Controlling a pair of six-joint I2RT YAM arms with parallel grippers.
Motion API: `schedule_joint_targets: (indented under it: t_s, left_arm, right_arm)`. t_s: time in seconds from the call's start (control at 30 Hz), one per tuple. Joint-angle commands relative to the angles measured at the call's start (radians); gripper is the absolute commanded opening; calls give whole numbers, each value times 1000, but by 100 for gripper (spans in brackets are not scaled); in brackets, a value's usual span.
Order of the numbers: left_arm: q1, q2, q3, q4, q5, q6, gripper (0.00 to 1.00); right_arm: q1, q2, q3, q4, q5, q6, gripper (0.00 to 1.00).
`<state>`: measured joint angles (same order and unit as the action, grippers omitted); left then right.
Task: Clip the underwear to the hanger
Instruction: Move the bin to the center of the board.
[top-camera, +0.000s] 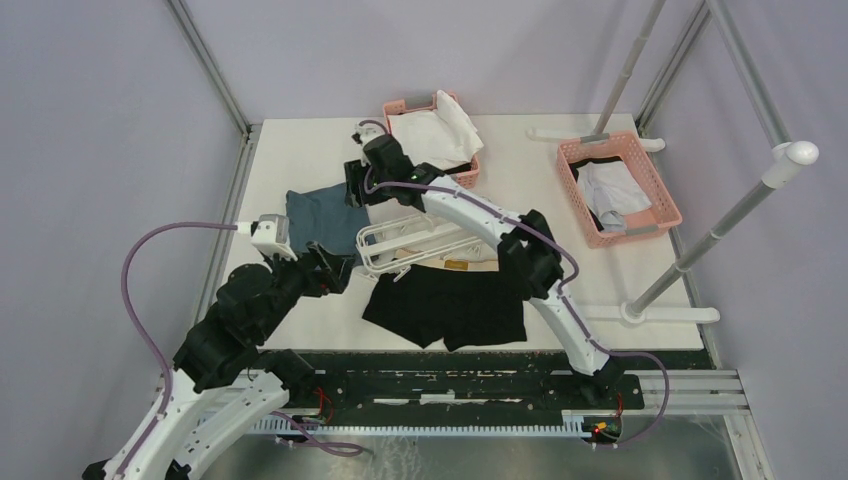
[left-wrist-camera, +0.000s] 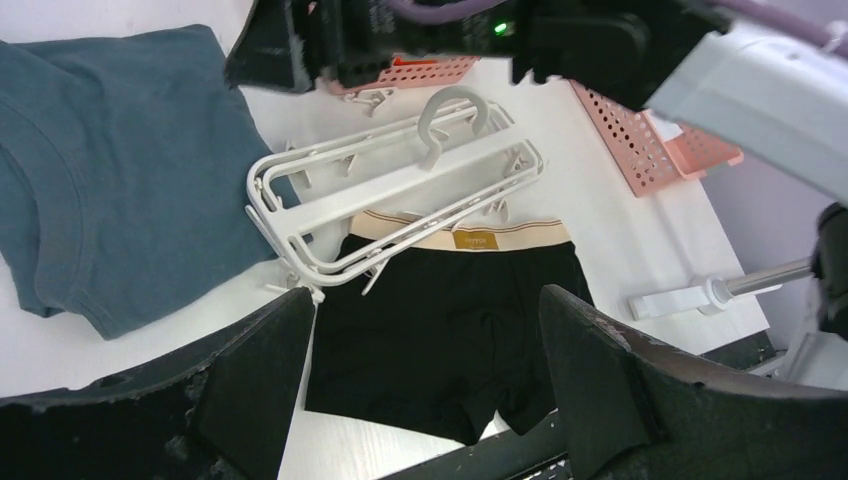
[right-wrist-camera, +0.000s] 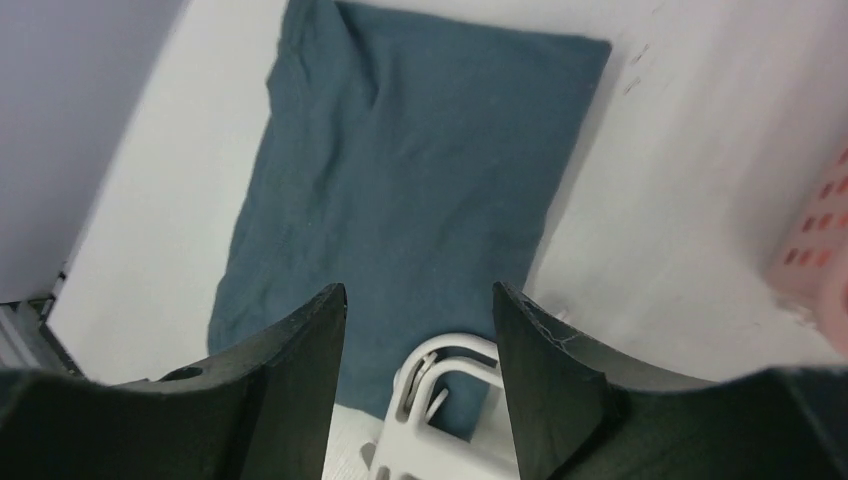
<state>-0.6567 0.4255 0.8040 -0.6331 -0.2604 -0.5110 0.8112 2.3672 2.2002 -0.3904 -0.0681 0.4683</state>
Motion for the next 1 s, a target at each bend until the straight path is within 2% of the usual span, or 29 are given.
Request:
schedule_joint_targets:
  t_s: [0.0,0.13,0.23,0.5,0.77,0.97]
  left_arm:
    - [3,-1,27,-36,-34,-14,90]
    - [3,-19,34,-50,-39,-15,90]
    - [3,-24,38,-63,-50,-14,90]
    - [3,-27,26,-68,-51,-17,90]
    - [3,-33,17,-68,-53,-15,90]
    - [3,-23,14,-60,-44,-12,90]
  right_arm:
    - [11,112,193,-106,114,38,64]
    - [7,188,283,-164,314,-19,64]
    - [-15,229,328,-216,399,-45,64]
    - [-96,128,157,-185,581,-56,64]
    - [-197,5,-14,-151,639,-139,65]
    - [-306,-46,-91,-136,597,-194,67]
